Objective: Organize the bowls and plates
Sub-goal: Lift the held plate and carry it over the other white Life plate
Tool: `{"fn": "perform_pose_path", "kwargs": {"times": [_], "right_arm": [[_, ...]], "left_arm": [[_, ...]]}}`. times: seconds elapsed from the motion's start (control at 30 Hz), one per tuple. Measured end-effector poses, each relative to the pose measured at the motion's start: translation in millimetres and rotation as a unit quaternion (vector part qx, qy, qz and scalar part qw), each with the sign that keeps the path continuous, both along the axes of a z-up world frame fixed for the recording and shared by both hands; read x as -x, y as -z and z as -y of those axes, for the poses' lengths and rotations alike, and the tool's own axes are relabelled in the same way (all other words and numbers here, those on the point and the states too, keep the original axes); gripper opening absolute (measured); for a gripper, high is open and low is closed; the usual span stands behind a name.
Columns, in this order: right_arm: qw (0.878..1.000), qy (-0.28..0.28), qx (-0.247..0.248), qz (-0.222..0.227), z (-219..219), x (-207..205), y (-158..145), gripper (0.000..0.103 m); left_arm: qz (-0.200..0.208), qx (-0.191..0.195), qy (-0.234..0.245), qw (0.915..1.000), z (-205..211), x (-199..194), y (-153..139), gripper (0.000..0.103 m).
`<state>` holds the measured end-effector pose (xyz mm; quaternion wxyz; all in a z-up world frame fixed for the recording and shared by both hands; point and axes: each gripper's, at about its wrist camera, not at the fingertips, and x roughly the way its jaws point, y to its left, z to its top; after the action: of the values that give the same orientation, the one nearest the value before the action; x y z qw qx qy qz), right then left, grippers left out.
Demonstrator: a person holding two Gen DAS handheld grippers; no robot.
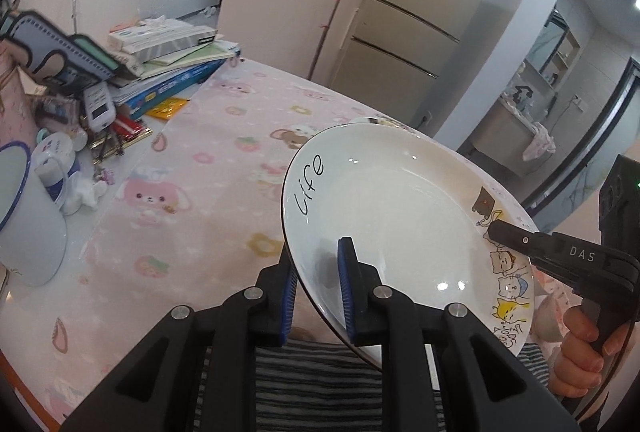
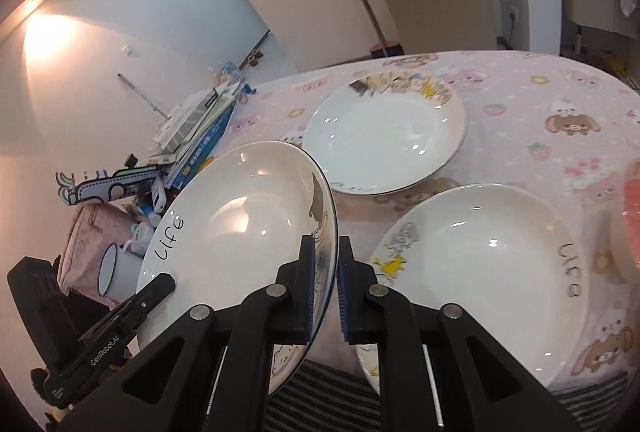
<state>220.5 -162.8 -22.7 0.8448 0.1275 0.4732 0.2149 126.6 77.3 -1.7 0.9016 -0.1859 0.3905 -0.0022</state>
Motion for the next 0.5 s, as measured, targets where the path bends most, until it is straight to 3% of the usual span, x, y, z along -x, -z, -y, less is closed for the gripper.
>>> {"fn": "perform_pose_path", "kwargs": {"times": [0.5], "right_arm": [[0.998,0.061,-0.010,-0.007,116,25,-3,0.013]], "left_arm": [[-0.006,-0.043,0.087,0.9952,116,-17,-16,0.020]]}}
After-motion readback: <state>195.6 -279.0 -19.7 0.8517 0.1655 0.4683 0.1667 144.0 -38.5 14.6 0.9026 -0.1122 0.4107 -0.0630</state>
